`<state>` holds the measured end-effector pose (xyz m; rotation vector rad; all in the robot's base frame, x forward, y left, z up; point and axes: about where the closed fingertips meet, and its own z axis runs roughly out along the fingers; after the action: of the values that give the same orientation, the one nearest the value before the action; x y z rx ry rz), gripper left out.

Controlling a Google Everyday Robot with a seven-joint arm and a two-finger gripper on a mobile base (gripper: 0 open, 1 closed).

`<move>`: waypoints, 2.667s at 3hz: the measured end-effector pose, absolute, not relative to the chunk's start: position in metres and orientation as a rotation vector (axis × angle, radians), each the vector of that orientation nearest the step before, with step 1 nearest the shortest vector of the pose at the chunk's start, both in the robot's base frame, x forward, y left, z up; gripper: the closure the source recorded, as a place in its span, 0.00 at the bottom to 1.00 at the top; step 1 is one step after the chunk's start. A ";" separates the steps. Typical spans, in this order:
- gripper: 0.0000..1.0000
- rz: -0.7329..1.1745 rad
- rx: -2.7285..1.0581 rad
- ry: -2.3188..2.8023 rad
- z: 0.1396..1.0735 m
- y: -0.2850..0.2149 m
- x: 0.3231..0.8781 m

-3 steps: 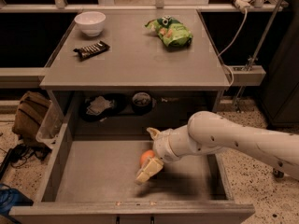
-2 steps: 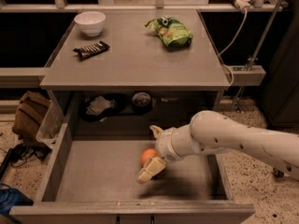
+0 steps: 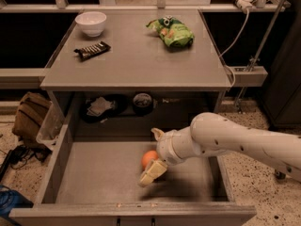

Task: Pick orange from top drawer and place on counter

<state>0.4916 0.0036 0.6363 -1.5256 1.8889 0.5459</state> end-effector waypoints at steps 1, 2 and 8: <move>0.00 0.564 -1.534 1.898 0.625 0.002 0.492; 0.00 0.571 -1.542 1.910 0.618 -0.001 0.492; 1.00 0.401 -1.605 1.841 0.775 -0.016 0.531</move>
Offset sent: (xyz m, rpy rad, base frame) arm 0.0019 -0.0103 -0.0256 -0.0174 0.0467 0.0085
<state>0.5309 -0.0157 0.7751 -1.6049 1.8405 0.4008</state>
